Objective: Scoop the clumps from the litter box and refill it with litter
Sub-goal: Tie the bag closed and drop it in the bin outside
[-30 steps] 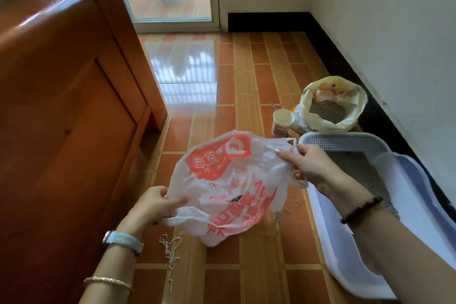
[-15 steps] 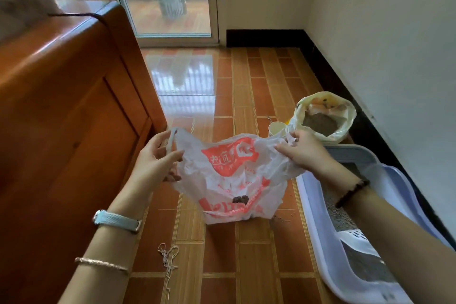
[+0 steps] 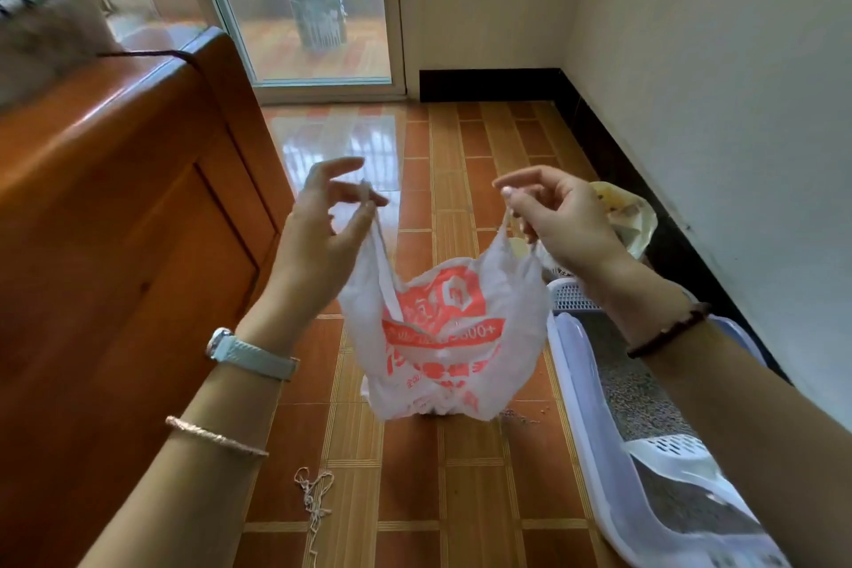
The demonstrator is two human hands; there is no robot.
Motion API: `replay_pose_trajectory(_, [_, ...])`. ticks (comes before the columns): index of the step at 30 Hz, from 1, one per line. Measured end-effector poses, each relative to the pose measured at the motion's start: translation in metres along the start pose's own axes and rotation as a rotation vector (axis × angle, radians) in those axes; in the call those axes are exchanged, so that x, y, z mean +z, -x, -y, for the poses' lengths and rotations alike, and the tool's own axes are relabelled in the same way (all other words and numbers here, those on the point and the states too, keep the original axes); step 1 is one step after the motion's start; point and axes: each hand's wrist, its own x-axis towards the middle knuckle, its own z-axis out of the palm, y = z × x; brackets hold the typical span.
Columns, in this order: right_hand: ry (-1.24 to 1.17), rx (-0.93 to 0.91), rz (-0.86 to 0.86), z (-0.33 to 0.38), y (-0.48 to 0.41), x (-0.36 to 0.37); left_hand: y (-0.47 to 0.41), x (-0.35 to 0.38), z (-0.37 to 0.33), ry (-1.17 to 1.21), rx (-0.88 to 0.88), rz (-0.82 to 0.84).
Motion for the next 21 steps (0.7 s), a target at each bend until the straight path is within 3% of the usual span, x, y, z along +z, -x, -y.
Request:
replay_pose_trajectory(3, [0.117, -0.121, 0.085, 0.016, 0.001, 0.005, -0.003, 0.011, -0.009, -0.126, 0.122, -0.05])
replay_pose_trajectory(7, [0.159, -0.101, 0.241, 0.021, -0.002, 0.0, -0.003, 0.018, -0.007, 0.089, 0.029, 0.053])
replay_pose_trajectory(14, [0.297, -0.123, 0.459, -0.016, -0.004, 0.001, 0.006, 0.027, 0.043, 0.237, -0.073, 0.166])
replay_pose_trajectory(16, [0.3, -0.117, 0.446, -0.034, -0.003, 0.001, 0.016, 0.028, 0.063, 0.271, -0.121, 0.116])
replay_pose_trajectory(19, [0.282, -0.13, 0.347, -0.057, 0.001, 0.001, 0.028, 0.029, 0.102, 0.113, -0.246, 0.021])
replay_pose_trajectory(21, [0.334, -0.145, 0.247, -0.071, 0.001, 0.002, 0.033, 0.031, 0.12, 0.042, -0.333, 0.061])
